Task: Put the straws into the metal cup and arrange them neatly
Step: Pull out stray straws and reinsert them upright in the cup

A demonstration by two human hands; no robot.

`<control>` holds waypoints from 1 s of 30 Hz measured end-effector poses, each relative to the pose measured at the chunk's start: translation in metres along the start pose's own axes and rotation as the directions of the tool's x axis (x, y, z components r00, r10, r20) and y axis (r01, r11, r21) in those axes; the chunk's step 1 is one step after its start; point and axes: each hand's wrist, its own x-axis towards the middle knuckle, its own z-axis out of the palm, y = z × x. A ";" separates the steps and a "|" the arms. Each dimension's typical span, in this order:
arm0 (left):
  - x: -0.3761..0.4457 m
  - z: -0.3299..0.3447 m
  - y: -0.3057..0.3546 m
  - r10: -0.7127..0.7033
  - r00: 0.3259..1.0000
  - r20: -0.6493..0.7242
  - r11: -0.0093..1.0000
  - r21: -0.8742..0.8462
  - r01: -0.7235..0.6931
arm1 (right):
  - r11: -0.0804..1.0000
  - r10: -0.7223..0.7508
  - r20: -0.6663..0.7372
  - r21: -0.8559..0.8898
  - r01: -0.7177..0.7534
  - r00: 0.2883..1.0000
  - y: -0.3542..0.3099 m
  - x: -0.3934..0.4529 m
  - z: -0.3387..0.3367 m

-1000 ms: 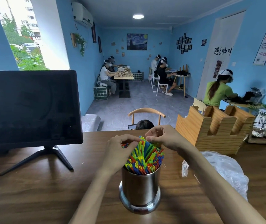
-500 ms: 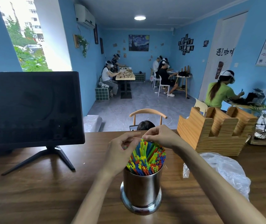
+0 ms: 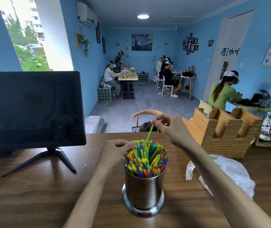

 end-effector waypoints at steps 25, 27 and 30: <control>0.011 -0.023 0.035 0.134 0.990 0.032 0.991 -0.001 -0.134 | 0.832 0.154 0.328 0.466 -0.302 0.932 -0.025 -0.023 -0.024; 0.013 -0.024 0.035 0.115 0.987 0.112 0.986 0.105 -0.127 | 0.838 0.177 0.341 0.440 -0.323 0.923 -0.019 -0.024 -0.019; 0.012 -0.023 0.035 0.160 0.982 0.104 0.969 0.175 -0.177 | 0.859 0.190 0.361 0.389 -0.332 0.913 -0.013 -0.026 -0.016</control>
